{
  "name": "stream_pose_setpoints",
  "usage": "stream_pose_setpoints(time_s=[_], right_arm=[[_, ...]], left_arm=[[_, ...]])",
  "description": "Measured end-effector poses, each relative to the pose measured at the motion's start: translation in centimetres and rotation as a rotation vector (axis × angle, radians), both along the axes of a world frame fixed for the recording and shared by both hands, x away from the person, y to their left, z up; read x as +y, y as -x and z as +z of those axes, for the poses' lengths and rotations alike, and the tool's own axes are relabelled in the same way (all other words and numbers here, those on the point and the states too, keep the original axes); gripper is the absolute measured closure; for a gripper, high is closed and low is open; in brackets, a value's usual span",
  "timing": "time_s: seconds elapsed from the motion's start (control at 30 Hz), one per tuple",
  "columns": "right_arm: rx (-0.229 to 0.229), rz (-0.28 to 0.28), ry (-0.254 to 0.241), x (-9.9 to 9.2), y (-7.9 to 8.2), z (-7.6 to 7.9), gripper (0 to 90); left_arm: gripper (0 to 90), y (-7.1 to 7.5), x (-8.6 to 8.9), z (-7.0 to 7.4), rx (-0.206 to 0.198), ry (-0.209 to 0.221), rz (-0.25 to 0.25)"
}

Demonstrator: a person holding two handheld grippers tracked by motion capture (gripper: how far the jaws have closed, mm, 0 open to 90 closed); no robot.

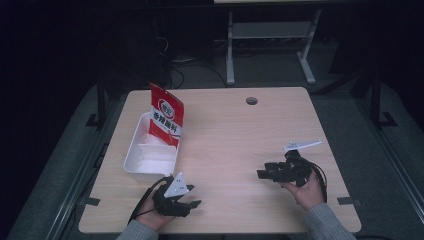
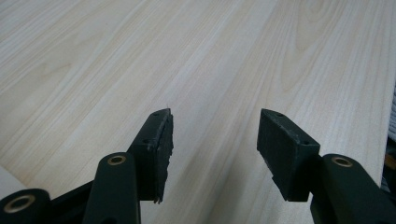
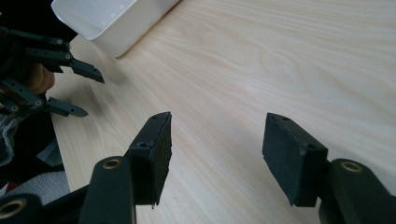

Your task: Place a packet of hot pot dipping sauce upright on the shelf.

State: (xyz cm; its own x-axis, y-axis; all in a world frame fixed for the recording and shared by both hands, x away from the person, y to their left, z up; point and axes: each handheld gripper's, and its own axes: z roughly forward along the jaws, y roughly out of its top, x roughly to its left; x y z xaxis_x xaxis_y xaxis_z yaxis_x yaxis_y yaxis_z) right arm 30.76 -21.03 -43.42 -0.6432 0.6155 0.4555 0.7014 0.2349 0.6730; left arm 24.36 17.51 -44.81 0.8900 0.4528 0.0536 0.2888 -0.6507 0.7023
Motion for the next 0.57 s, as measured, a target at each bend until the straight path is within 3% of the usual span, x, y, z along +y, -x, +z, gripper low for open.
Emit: stream_pose_setpoints(time_s=[0.4, 0.57], right_arm=[[-0.001, -0.019, 0.002, -1.0, 2.1, -1.2, 41.2], [-0.006, -0.030, -0.026, -1.2, 3.1, -1.7, 41.3]], left_arm=[[44.7, 0.0, -0.1, -0.1, 0.002, -0.005, -0.007], [44.2, 0.0, -0.2, -0.1, 0.000, -0.004, -0.010]])
